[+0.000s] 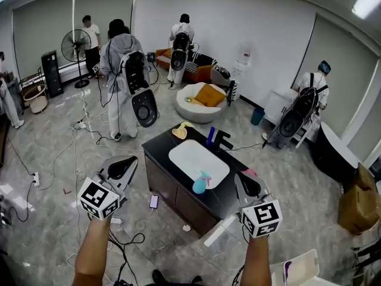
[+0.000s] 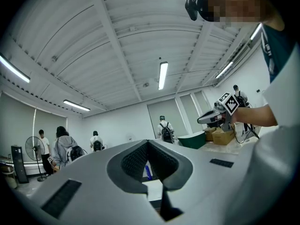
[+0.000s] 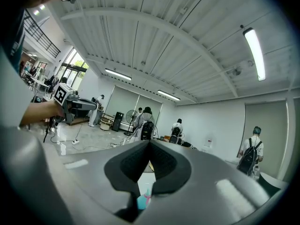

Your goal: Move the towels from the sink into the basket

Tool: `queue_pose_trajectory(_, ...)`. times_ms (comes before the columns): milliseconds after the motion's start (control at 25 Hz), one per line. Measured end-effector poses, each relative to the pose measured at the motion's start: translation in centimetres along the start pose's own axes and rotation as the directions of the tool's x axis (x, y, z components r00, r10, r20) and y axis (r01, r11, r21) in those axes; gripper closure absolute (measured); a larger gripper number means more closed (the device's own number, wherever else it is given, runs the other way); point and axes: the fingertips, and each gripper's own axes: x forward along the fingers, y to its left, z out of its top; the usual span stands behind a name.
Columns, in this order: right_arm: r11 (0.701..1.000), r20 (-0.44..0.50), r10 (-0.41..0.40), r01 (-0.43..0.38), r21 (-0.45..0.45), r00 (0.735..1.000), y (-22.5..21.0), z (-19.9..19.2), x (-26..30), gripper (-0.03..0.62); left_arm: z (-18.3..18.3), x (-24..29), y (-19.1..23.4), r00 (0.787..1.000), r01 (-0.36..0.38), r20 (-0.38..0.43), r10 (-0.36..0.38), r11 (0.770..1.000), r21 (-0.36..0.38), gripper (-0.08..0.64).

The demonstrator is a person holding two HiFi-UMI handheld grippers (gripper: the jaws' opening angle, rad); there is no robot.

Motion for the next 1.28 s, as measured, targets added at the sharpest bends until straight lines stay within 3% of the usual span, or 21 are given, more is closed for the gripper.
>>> queue_pose_trajectory(480, 1.000, -0.014, 0.002, -0.002, 0.002, 1.000, -1.1, -1.4, 4.5, 0.583, -2.2, 3.3, 2.3, 1.000, 0.019, -0.012, -0.019, 1.000, -0.016, 0.554)
queue_pose_trajectory(1280, 0.994, 0.003, 0.103, -0.103, 0.036, 0.995, -9.9, -5.6, 16.3, 0.583, -5.4, 14.0, 6.1, 0.994, -0.077, -0.078, 0.076, 0.997, -0.014, 0.554)
